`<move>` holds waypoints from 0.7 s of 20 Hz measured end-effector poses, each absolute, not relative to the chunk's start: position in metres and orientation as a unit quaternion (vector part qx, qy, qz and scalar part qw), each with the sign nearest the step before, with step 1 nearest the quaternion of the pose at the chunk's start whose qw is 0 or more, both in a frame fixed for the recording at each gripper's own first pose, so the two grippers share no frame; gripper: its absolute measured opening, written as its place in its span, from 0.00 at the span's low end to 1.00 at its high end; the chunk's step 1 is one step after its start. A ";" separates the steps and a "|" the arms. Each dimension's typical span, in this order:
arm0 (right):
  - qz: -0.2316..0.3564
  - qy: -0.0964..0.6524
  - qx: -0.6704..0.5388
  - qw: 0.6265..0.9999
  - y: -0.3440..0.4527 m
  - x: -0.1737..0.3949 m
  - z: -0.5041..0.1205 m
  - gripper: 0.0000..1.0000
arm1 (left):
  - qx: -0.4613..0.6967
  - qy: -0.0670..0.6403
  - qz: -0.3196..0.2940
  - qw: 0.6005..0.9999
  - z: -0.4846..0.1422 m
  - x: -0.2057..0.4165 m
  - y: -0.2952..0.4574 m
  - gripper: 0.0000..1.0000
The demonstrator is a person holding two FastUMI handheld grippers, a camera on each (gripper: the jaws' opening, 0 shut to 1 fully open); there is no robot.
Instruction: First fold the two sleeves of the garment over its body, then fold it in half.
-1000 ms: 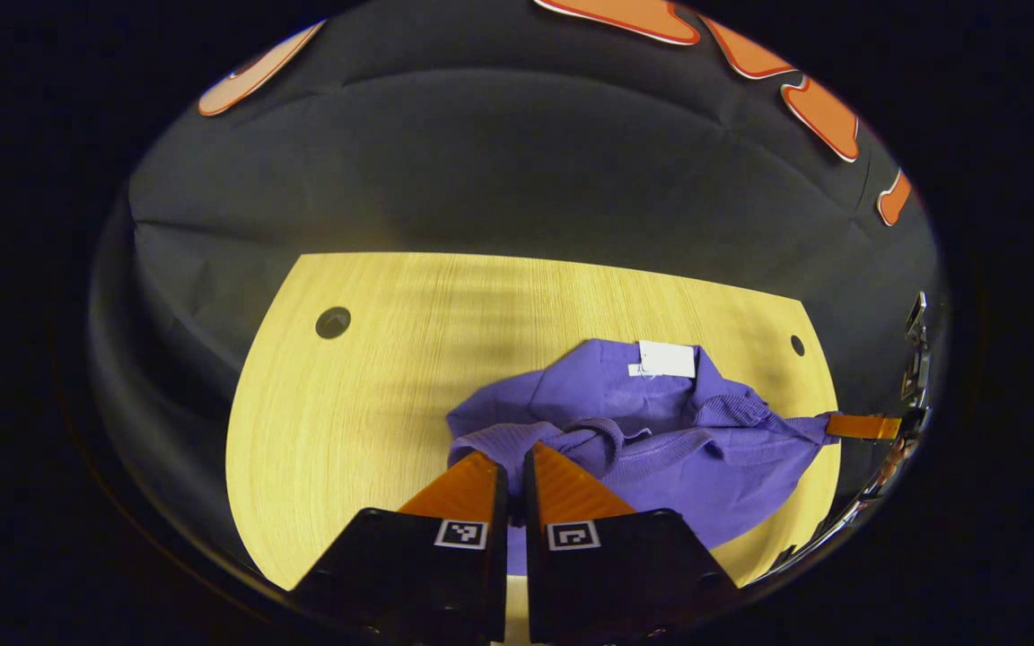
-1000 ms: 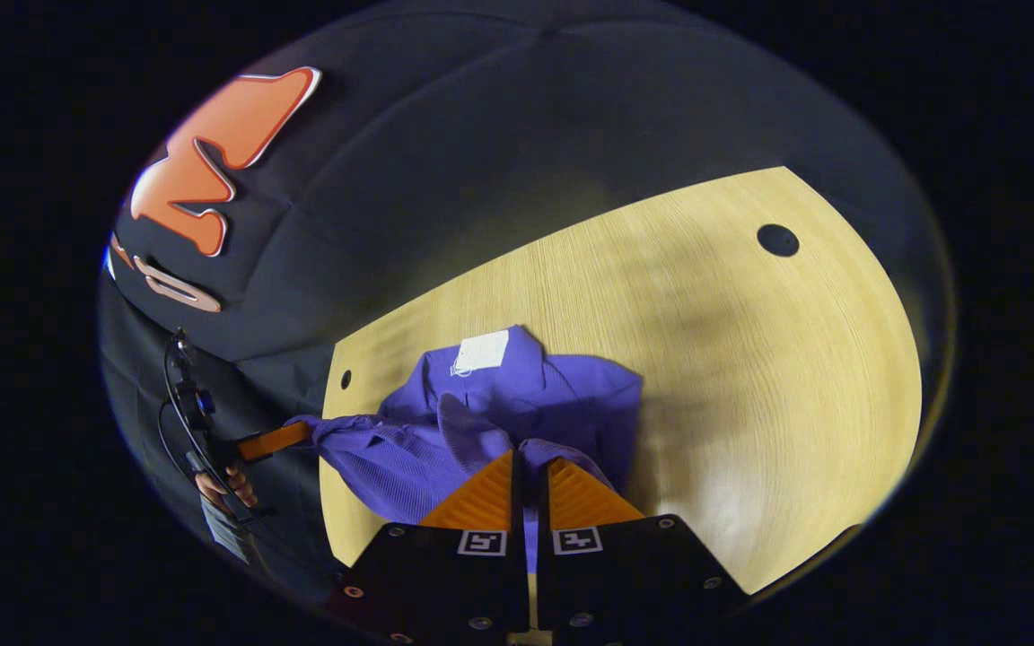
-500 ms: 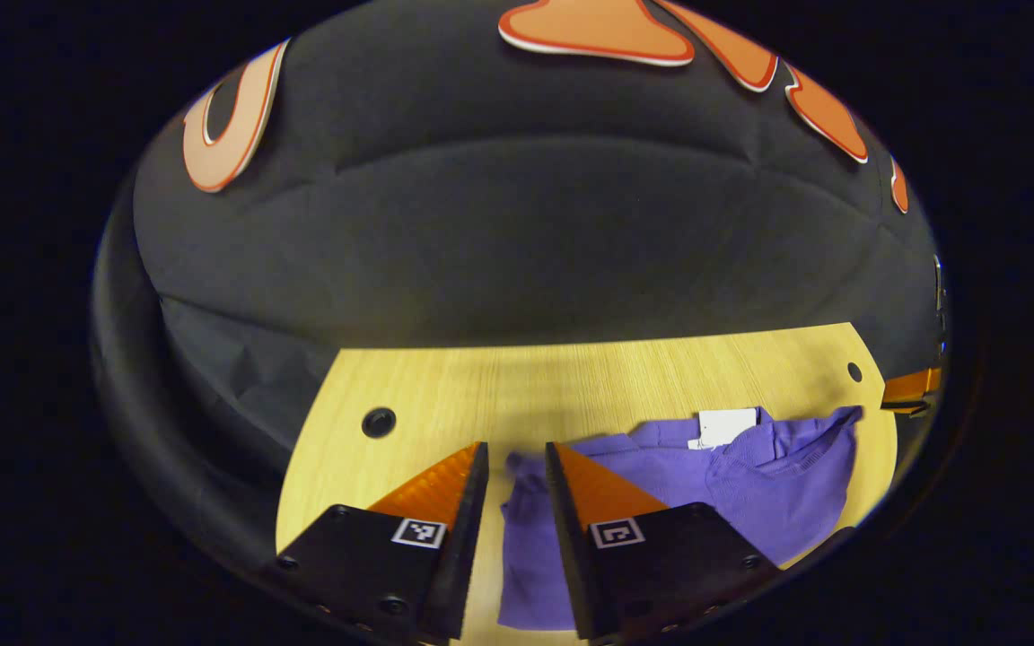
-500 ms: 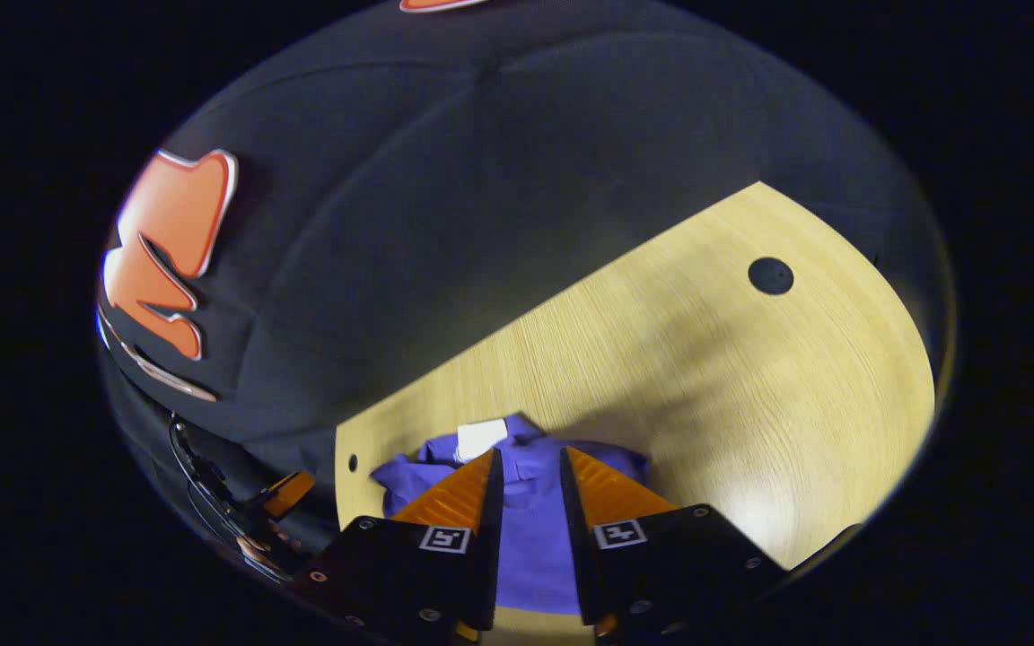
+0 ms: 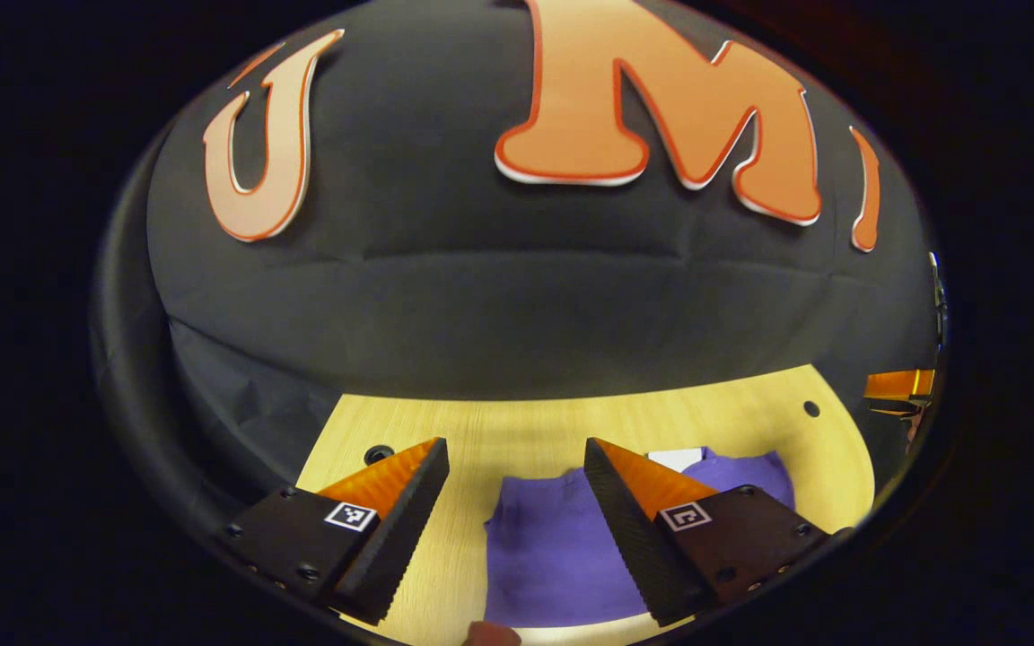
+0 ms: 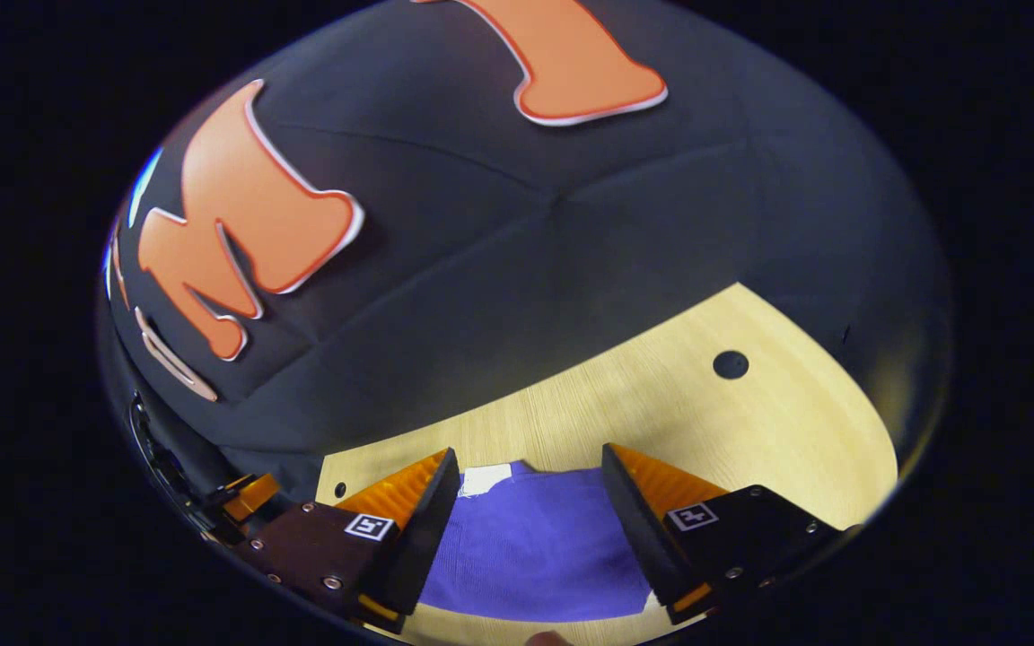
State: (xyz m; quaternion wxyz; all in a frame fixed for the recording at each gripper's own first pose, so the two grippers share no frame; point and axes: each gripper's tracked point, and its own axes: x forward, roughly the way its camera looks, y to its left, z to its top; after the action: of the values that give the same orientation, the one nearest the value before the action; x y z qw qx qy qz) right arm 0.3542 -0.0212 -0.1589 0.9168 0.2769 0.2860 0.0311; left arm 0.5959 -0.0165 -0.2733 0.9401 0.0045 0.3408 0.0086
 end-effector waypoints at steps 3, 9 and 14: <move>0.033 0.259 0.239 0.935 -0.011 0.331 -0.133 0.97 | -0.014 0.304 -0.009 0.952 -0.226 0.575 -0.026 0.98; 0.041 0.204 0.148 0.967 0.013 0.276 -0.083 0.97 | 0.007 0.216 -0.035 0.976 -0.160 0.521 -0.033 0.99; 0.042 0.159 0.115 0.980 0.046 0.227 -0.053 0.97 | 0.020 0.157 -0.056 0.986 -0.125 0.479 -0.035 0.99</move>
State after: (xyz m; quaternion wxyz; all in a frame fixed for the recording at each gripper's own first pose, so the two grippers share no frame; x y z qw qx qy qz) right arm 0.2266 0.0455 -0.0531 0.9797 0.1148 0.1590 0.0417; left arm 0.4788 -0.0350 -0.1248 0.9857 0.0204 0.1575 -0.0561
